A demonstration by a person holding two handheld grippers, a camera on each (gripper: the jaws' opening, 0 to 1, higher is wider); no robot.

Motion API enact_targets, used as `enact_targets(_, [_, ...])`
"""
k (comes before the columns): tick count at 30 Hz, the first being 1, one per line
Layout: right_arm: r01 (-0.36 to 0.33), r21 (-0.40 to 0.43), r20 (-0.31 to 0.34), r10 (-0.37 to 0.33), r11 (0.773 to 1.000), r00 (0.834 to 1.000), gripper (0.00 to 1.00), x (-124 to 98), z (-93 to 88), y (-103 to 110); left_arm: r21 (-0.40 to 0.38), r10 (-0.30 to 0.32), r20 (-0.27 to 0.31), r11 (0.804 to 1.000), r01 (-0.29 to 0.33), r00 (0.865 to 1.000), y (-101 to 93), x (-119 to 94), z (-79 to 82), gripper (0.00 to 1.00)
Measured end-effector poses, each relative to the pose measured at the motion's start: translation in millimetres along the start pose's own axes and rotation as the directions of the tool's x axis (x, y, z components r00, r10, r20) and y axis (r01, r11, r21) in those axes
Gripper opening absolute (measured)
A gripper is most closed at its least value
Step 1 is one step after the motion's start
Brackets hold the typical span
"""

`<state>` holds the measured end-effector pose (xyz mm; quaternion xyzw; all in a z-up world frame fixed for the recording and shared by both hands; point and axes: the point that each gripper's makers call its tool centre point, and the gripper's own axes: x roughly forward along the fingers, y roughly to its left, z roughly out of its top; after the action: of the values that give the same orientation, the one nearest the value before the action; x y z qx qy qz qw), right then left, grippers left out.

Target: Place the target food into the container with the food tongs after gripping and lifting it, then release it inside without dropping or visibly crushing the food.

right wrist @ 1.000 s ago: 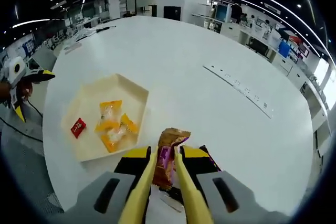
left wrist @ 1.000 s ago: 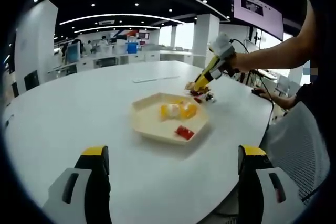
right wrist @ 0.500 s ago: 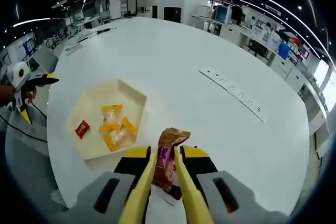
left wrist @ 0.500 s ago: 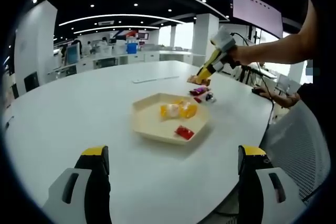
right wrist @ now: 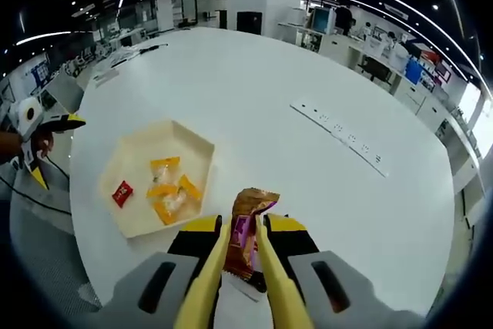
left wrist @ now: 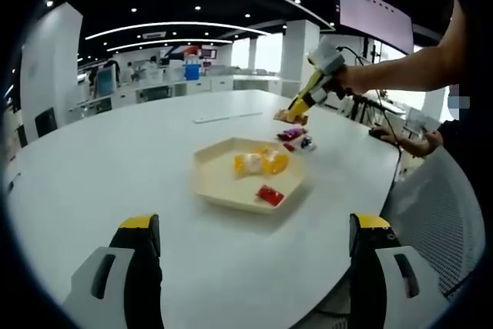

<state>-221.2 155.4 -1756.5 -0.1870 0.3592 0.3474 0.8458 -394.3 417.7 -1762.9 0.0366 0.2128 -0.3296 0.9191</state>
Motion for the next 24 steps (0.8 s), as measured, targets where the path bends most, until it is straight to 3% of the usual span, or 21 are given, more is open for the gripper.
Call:
enact_targets(11, [-0.004,0.008,0.019,0.004,1.000,1.000,0.19,-3.6,9.0,3.0,0.007,-0.007,-0.003,1.000,0.007,1.000,-1.4,0.1,-1.0,0.99])
enact_targets(24, [-0.036,0.001,0.046,0.036,0.999,0.998,0.19,-1.4,25.0,23.8,0.007,-0.011,0.002,1.000,0.011,1.000,-2.2,-0.1,0.0,0.99])
